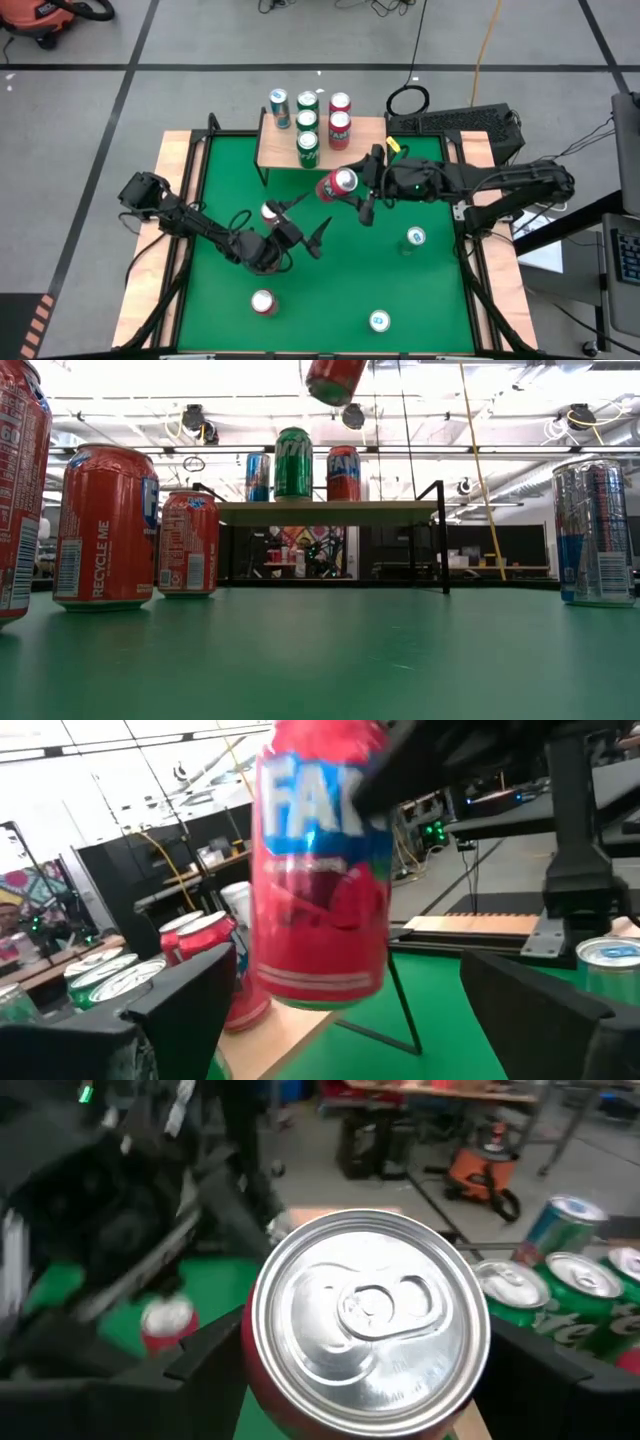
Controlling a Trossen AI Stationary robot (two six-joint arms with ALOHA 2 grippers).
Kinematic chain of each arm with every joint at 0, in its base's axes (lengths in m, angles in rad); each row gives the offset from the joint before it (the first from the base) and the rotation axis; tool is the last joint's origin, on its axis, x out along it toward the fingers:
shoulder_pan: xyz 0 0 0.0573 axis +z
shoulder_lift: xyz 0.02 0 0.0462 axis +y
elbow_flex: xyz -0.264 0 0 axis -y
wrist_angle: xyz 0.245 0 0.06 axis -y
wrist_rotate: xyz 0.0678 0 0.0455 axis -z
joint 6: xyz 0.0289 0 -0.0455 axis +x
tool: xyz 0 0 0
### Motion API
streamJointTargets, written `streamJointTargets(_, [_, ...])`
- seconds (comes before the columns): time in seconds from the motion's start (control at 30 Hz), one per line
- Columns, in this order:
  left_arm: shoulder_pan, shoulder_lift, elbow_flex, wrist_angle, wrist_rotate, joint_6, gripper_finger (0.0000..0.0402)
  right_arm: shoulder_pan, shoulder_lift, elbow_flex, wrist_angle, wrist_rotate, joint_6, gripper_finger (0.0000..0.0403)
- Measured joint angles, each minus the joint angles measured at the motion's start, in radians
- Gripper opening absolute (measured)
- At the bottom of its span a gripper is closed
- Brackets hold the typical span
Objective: Place canned beverage on shelf
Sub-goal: Put the orange soda can on the shelf aligned with the other orange soda can
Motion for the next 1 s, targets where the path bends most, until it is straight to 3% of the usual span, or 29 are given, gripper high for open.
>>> streamJointTargets(0.23, [-0.012, -0.040, -0.001, -0.026, -0.004, 0.054, 0.0372, -0.122, -0.040, 0.010, -0.111, -0.126, -0.122, 0.0294])
streamJointTargets(0.47, [-0.023, -0.142, -0.001, -0.228, 0.010, -0.013, 0.0348, -0.276, -0.024, 0.064, -0.181, -0.273, -0.193, 0.0294])
streamJointTargets(0.57, [-0.029, -0.205, -0.001, -0.395, 0.100, -0.132, 0.0338, -0.337, -0.012, 0.094, -0.204, -0.323, -0.206, 0.0294])
streamJointTargets(0.77, [0.005, -0.337, -0.001, -0.743, 0.437, -0.421, 0.0331, -0.419, 0.048, 0.106, -0.234, -0.398, -0.269, 0.0294])
streamJointTargets(1.0, [0.001, -0.357, -0.002, -0.841, 0.455, -0.468, 0.0331, -0.458, 0.125, 0.106, -0.245, -0.438, -0.285, 0.0294])
